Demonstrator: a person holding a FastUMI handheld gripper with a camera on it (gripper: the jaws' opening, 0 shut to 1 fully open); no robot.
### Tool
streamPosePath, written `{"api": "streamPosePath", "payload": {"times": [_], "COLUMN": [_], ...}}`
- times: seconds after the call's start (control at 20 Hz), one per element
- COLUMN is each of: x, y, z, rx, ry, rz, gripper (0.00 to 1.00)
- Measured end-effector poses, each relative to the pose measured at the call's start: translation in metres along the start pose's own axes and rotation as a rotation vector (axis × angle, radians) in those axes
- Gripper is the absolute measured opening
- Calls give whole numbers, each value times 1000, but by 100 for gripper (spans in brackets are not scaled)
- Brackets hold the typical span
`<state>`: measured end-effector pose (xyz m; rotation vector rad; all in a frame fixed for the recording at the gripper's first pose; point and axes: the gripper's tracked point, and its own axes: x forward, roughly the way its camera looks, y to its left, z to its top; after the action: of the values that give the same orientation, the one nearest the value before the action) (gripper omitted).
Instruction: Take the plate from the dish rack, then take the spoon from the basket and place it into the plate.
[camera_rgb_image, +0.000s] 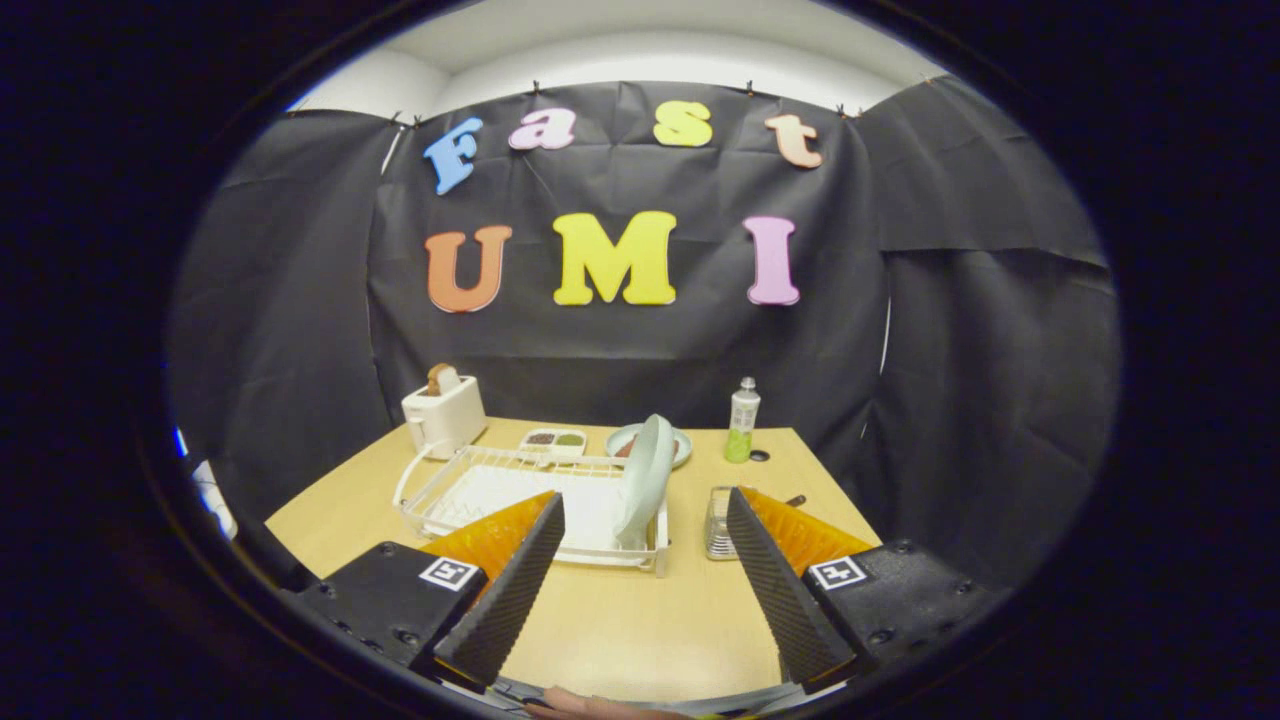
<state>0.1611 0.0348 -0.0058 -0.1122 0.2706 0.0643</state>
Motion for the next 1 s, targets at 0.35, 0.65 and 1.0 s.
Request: {"api": "streamPosePath", "payload": {"times": [0.35,0.65,1.0], "x": [117,199,246], "y": [-14,-19,-23], "z": [36,39,43], "rx": [-101,-72,-157], "ry": [267,541,703], "rz": [-45,-95,-219], "gripper": [100,100,85]}}
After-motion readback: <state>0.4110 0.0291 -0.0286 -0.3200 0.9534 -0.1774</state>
